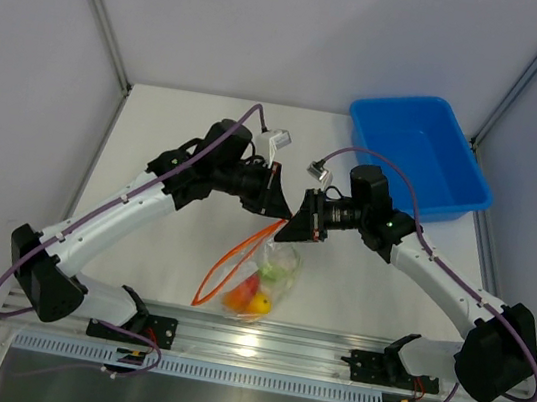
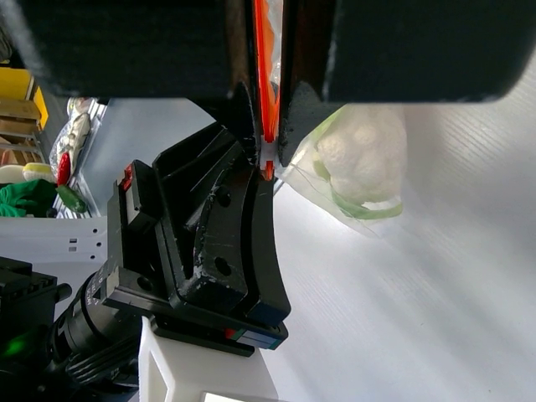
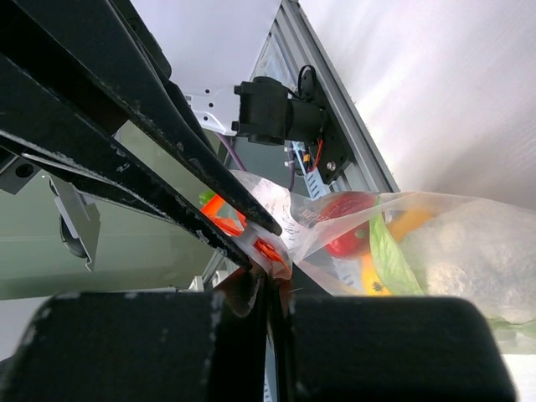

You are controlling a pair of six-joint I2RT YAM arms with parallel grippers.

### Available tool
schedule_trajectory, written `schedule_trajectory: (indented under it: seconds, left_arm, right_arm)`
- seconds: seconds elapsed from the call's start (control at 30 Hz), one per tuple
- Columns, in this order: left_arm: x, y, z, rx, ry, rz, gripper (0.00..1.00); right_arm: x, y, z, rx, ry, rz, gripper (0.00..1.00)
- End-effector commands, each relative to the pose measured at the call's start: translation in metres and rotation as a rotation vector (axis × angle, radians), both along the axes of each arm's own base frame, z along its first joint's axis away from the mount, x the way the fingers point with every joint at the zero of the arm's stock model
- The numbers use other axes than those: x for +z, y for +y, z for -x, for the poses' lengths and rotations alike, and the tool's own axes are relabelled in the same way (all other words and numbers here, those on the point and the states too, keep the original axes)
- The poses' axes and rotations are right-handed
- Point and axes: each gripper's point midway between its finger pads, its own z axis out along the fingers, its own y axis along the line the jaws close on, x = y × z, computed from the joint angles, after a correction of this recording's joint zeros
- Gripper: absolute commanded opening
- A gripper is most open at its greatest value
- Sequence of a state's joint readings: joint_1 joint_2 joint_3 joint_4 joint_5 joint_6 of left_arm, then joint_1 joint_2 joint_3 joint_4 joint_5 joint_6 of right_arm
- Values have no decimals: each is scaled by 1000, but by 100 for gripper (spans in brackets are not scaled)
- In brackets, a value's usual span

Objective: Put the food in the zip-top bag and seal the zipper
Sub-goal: Zip the zipper food storage bag at the center of the board.

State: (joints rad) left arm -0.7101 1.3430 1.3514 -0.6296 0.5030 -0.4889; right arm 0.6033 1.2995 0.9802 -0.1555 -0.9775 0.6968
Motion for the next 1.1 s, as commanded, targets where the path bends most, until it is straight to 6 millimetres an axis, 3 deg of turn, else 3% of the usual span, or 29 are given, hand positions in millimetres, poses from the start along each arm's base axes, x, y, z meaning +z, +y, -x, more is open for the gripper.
schedule_trajectory:
  seconds: [0.0,0.3,0.67,1.07]
  left_arm:
    - [2,3,3,2,-4,9,1]
    - [-6,10,16,-16,1,14,1]
    - [2,14,26,-33,1,55,1]
    - [-8,24,40,-29,28,47,1]
  right_arm:
    - [25,3,2,26,-57,-75,0]
    - [31,-1,-3,9,-45,-136,0]
    - [21,-8,-9,-49,-11,-144,0]
    - [18,-10,-19,-100,12,-151,0]
